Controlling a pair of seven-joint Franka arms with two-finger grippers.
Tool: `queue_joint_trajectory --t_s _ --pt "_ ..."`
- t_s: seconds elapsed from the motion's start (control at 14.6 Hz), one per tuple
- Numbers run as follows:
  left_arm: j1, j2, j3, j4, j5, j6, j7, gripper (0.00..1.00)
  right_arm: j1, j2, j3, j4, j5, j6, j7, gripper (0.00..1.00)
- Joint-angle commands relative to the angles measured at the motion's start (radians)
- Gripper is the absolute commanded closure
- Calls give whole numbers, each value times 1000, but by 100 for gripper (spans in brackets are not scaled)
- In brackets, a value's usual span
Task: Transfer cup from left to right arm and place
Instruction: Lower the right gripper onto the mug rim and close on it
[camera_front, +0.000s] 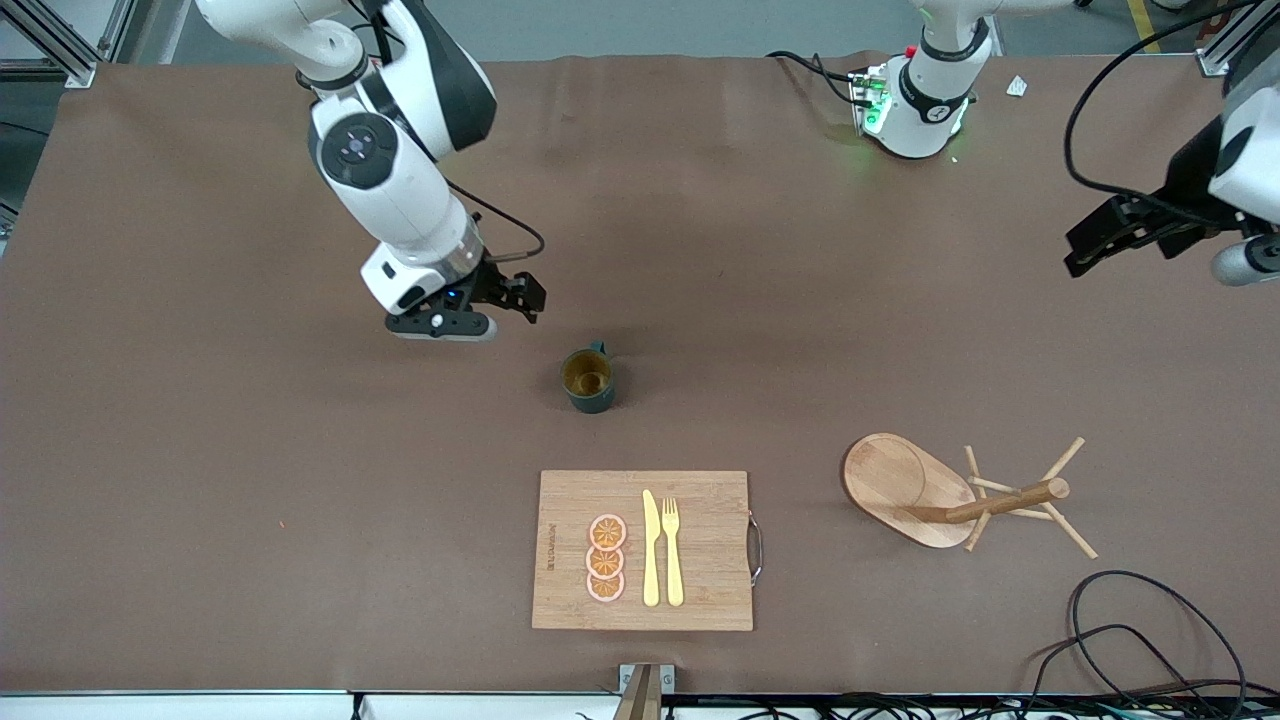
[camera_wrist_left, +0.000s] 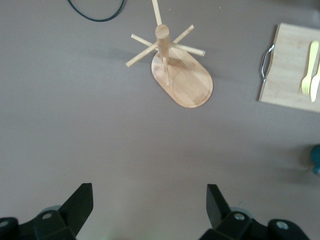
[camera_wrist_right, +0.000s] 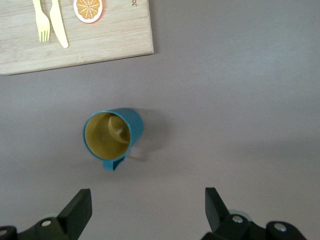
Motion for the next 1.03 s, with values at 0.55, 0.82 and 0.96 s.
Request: queue_joint_trajectory --t_s 0.55,0.82,0.96 --pt "-24 21 67 -34 16 -1 288 0 60 225 -17 57 -92 168 183 0" --pt "-14 37 64 -37 10 -1 305 0 63 275 -17 73 -93 226 235 0" --pt "-20 38 64 -37 12 -1 308 0 65 292 -17 85 -95 223 232 1"
